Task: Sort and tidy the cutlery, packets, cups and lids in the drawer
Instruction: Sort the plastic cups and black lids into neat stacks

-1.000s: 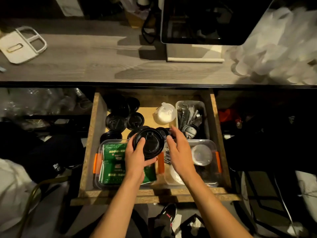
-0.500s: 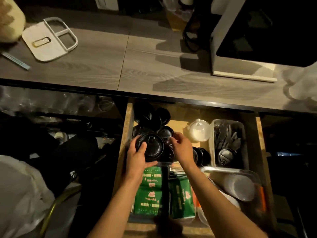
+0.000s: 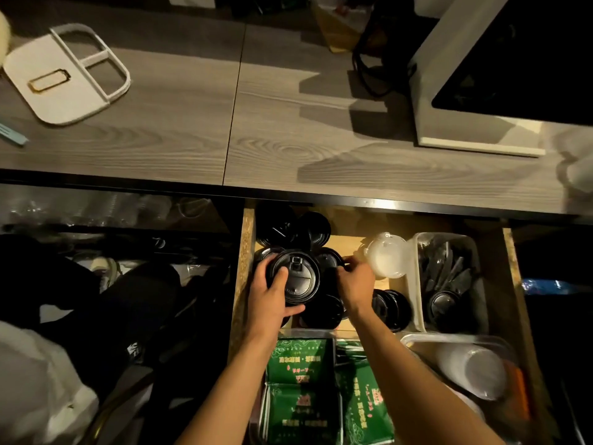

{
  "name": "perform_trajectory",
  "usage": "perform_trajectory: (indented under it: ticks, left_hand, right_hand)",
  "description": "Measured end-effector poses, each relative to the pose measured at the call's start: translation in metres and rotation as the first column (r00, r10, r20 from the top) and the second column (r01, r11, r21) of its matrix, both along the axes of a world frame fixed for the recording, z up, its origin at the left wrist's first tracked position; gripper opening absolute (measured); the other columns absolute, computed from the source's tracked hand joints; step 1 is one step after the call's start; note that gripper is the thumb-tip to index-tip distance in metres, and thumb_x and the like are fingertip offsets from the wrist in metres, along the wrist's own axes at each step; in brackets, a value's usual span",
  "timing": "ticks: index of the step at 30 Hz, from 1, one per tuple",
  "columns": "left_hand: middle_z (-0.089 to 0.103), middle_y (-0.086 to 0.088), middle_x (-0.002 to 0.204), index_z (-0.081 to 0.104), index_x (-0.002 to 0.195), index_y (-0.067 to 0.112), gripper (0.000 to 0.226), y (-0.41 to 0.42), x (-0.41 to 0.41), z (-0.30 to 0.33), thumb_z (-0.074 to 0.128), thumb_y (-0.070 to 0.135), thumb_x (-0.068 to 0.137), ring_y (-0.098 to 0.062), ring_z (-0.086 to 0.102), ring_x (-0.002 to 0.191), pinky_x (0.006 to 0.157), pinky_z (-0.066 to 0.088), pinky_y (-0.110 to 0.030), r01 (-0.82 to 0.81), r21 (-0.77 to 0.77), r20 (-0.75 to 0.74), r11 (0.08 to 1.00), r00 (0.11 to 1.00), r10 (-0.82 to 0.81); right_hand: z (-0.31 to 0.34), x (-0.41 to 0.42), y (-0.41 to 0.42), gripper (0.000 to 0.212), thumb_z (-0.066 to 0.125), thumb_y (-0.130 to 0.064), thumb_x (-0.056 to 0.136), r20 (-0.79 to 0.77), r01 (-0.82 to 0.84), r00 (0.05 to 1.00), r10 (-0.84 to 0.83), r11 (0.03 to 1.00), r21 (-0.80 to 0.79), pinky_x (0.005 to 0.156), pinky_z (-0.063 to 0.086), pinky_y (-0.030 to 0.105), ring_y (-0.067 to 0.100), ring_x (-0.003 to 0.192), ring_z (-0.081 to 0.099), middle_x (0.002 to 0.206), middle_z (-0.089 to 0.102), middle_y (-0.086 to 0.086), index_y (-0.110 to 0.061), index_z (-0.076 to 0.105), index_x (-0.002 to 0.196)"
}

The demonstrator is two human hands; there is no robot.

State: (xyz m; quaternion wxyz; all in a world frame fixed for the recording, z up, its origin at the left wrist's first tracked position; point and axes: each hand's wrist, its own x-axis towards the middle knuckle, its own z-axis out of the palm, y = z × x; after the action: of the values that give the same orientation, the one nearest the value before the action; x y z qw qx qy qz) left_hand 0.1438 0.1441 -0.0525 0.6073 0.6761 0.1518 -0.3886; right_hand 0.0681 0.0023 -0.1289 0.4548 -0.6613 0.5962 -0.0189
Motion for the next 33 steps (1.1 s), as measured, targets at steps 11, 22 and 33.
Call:
perform_trajectory:
  ticks: [11,22,33]
  left_hand:
    - [0.044,0.000,0.140,0.050,0.130,0.034,0.027,-0.009,-0.017,0.023,0.049,0.025,0.104,-0.024,0.049,0.121,0.065,0.062,-0.043,0.034,0.009,0.028,0.999,0.999,-0.034]
    - [0.055,0.024,0.107,0.056,0.114,0.047,0.022,-0.027,-0.055,0.076,0.035,0.047,0.105,0.002,0.054,0.094,0.058,0.057,-0.030,0.143,-0.060,0.105,0.988,0.985,-0.136]
    - [0.059,0.009,0.120,0.054,0.115,0.045,0.015,-0.032,-0.076,0.101,0.048,0.042,0.101,-0.009,0.060,0.100,0.051,0.053,-0.019,0.221,-0.158,0.083,0.962,0.974,-0.210]
  right_hand:
    - [0.110,-0.037,0.003,0.028,0.052,-0.002,0.085,0.443,0.316,0.861,-0.248,0.945,-0.086,0.083,0.057,0.034,0.014,0.086,0.070,0.087,0.075,0.000,-0.013,0.076,0.095]
    - [0.140,-0.053,0.025,0.022,0.064,-0.010,0.091,0.338,0.170,0.938,-0.081,0.955,-0.242,0.093,0.053,0.026,0.007,0.094,0.066,0.102,0.073,-0.004,-0.012,0.073,0.112]
    - [0.154,-0.072,0.029,0.024,0.063,-0.011,0.091,0.244,0.044,0.966,0.081,0.883,-0.467,0.085,0.048,0.023,0.014,0.093,0.064,0.101,0.069,-0.001,-0.014,0.073,0.112]
